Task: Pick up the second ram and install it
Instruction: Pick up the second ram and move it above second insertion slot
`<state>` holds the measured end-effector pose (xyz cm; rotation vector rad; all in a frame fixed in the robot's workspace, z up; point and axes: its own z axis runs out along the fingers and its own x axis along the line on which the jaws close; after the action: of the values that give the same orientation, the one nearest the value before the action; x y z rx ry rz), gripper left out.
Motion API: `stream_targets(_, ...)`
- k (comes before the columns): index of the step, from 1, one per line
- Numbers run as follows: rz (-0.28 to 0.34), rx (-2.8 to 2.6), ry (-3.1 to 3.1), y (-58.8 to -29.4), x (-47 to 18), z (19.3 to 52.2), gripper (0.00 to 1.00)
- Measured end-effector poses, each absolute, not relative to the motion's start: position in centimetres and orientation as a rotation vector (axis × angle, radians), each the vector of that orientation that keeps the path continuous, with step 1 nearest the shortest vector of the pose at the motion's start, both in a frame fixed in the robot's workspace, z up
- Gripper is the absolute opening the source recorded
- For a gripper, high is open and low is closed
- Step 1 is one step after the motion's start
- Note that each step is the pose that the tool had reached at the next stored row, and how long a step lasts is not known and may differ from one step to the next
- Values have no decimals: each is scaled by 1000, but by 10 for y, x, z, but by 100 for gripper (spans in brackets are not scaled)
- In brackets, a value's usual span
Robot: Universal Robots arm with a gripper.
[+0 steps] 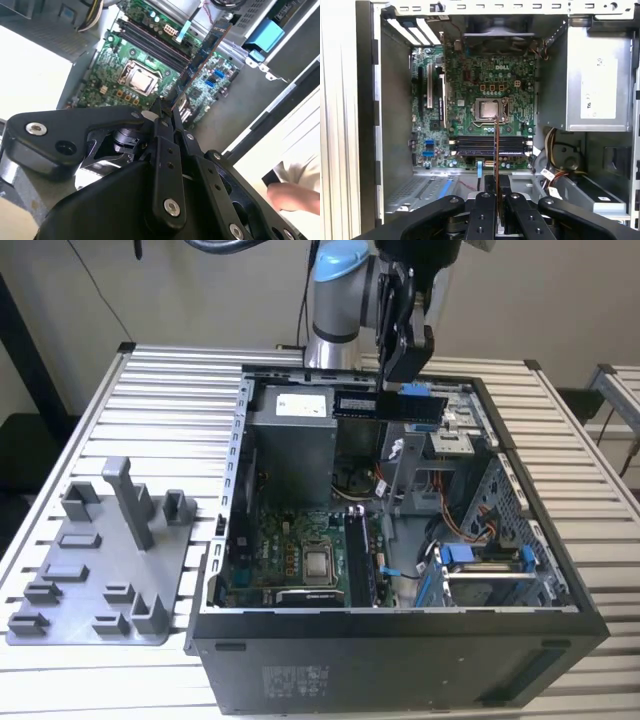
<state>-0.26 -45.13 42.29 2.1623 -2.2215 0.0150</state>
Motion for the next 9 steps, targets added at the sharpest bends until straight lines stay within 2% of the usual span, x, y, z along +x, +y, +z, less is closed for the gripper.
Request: stream_targets(9,15,2162,-2221,-423,-3,423,14)
